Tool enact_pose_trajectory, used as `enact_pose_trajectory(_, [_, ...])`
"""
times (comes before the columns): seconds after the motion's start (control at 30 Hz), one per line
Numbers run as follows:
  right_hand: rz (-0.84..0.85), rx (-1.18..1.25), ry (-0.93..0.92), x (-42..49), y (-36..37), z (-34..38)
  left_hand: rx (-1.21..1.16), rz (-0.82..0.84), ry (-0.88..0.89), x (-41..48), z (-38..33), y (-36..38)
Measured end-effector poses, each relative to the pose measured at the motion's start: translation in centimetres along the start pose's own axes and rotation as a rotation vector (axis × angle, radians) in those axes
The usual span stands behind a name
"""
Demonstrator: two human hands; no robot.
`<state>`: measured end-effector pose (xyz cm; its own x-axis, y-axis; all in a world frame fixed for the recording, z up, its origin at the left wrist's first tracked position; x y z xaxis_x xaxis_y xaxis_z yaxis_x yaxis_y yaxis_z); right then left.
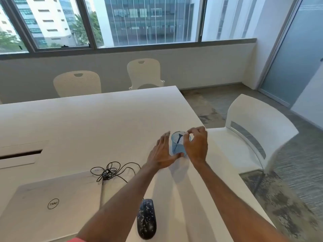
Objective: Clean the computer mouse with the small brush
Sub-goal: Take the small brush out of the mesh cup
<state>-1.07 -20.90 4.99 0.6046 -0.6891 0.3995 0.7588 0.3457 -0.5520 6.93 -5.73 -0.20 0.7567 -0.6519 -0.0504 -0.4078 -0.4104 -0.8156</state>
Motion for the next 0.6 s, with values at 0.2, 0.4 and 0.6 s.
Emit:
enact_pose_trajectory(0.2, [0.179,-0.082,0.128,1.7,2.8,-1.9,-0.044,-0.021,-0.026,1.7,-0.5,0.8])
enact_pose_trajectory(0.4, [0.266,-0.157,0.213,2.0,5.2,-3.2,-0.198,0.014,-0.033,3.5,-0.1,1.8])
enact_pose_trajectory(0.6, [0.236,-0.140,0.322,1.9,6.2,-4.5,-0.255,-0.050,-0.010,3.7,0.0,2.2])
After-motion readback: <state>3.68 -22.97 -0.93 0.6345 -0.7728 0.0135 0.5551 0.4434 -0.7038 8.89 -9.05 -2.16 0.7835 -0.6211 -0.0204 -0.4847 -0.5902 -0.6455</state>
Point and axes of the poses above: each hand's wrist, its own x-axis towards the middle knuckle, its own y-axis out of the palm, z = x × y, the point moved 9 cm from there along x, towards the middle knuckle, and after that the axes turned 2 degrees about z, right-handed, at the moved point
